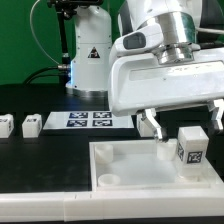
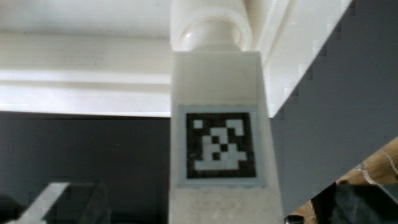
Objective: Assemble one leg
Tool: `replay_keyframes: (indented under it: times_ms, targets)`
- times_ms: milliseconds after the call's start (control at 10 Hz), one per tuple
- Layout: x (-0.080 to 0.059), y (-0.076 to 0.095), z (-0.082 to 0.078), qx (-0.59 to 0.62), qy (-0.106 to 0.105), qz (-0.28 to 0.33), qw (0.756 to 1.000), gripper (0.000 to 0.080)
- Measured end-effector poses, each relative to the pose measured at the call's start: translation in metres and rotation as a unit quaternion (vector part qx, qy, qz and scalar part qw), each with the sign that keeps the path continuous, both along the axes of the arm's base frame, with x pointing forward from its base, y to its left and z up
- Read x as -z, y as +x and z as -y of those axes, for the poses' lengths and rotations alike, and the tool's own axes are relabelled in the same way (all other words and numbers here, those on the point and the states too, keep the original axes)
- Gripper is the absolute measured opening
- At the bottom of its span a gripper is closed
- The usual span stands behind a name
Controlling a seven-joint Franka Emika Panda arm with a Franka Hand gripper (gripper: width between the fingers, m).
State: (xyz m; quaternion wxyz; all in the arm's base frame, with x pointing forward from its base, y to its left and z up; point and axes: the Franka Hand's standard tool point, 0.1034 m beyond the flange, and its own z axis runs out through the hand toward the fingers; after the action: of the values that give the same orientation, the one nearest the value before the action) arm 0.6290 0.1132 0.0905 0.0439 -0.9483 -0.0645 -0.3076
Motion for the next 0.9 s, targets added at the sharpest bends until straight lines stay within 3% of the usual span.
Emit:
replay_keyframes:
  times_ms: [300, 400, 600, 700, 800, 900]
  targets:
    - [-0.002, 0.001, -0.003, 0.006, 0.006, -0.024, 1.0, 0.0649]
    - [-0.009, 0.006, -0.004, 0.005, 0.008, -0.03, 1.0, 0.0649]
    - [-0.01, 0.014, -0.004, 0.0, 0.011, -0.083, 0.996, 0.0649]
    - [-0.012, 0.022, -0.001, 0.003, 0.012, -0.082, 0.997, 0.0649]
    - [-0.005, 0.018, -0.001, 0.001, 0.013, -0.112, 0.994, 0.0649]
    - [0.002, 0.01, -0.004, -0.002, 0.016, -0.188, 0.982, 0.0649]
